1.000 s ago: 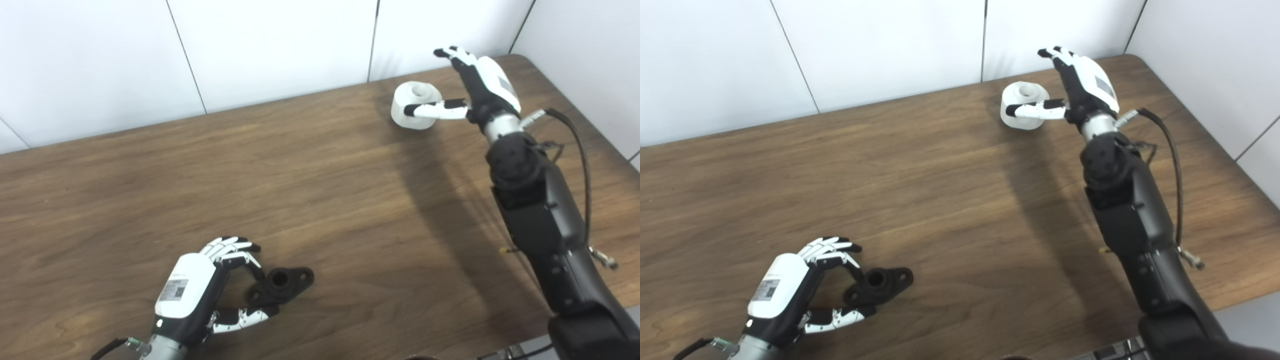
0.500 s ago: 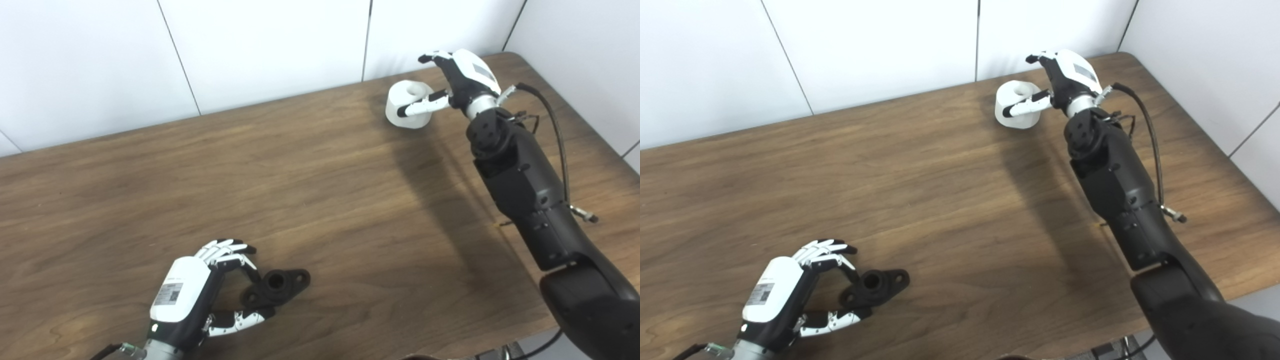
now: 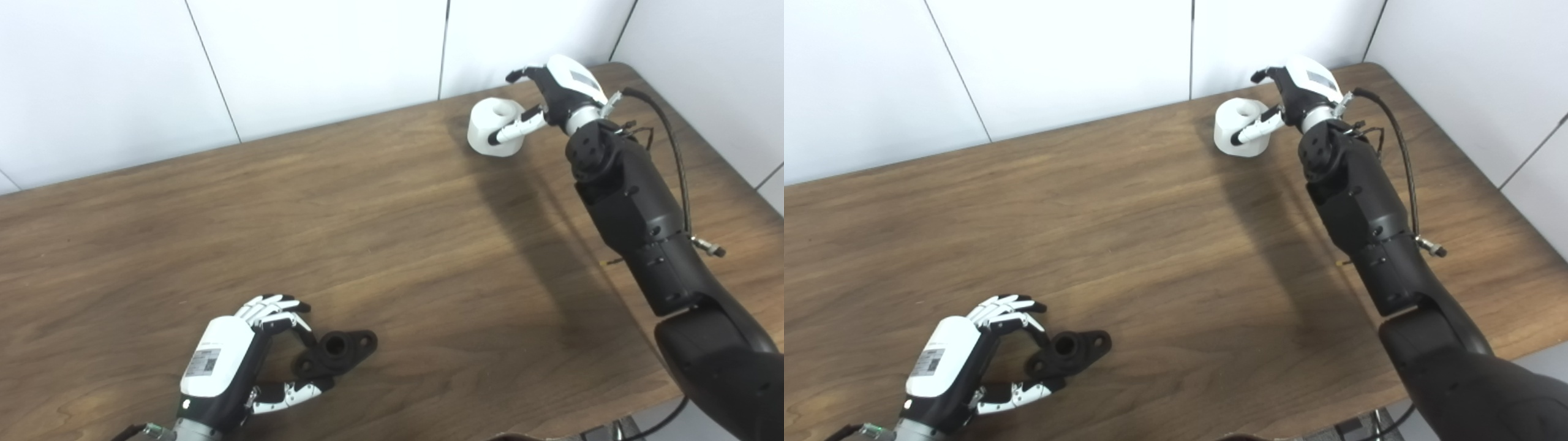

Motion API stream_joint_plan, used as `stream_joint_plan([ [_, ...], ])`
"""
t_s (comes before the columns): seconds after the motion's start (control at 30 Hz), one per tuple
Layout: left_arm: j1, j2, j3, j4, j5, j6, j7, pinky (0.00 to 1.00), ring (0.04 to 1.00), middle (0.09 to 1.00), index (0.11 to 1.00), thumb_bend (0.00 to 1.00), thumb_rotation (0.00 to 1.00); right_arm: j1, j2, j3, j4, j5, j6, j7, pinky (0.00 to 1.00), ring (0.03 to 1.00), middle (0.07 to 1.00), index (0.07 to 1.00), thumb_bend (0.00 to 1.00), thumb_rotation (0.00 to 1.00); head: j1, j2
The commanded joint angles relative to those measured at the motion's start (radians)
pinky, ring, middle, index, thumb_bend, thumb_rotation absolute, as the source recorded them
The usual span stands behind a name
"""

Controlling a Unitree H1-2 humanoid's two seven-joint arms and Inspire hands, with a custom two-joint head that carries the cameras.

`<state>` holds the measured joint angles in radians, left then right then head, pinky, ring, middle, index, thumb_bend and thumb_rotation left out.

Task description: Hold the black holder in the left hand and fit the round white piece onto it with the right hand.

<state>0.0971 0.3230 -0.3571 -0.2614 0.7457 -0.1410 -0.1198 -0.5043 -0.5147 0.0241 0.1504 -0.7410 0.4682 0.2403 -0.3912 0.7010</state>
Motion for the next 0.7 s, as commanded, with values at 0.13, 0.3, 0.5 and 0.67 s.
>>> stream_joint_plan([
  [0.13,0.036,0.023,-0.005,0.028,0.024,0.040,-0.054,0.84,0.831,0.765,0.487,0.52,0.04,-0.067,-0.050,-0.007,-0.008,-0.042,0.001,0.032,0.92,0.986,0.936,0.764,0.88,0.29,-0.001,0.000],
  [0.3,0.036,0.022,-0.005,0.024,0.030,0.043,-0.057,0.84,0.831,0.766,0.487,0.52,0.05,-0.069,-0.045,-0.025,-0.004,-0.063,0.002,0.071,0.93,0.999,0.942,0.766,0.87,0.29,0.001,-0.002],
  [0.5,0.037,0.022,-0.003,0.022,0.034,0.044,-0.056,0.84,0.829,0.766,0.487,0.52,0.05,-0.061,-0.054,-0.003,0.008,-0.052,-0.002,0.028,0.88,0.973,0.930,0.758,0.88,0.28,0.000,-0.002],
  [0.67,0.038,0.020,-0.001,0.020,0.030,0.043,-0.058,0.83,0.828,0.764,0.487,0.52,0.05,-0.056,-0.058,0.005,0.012,-0.048,-0.002,0.024,0.88,0.976,0.932,0.751,0.86,0.29,0.000,-0.002],
])
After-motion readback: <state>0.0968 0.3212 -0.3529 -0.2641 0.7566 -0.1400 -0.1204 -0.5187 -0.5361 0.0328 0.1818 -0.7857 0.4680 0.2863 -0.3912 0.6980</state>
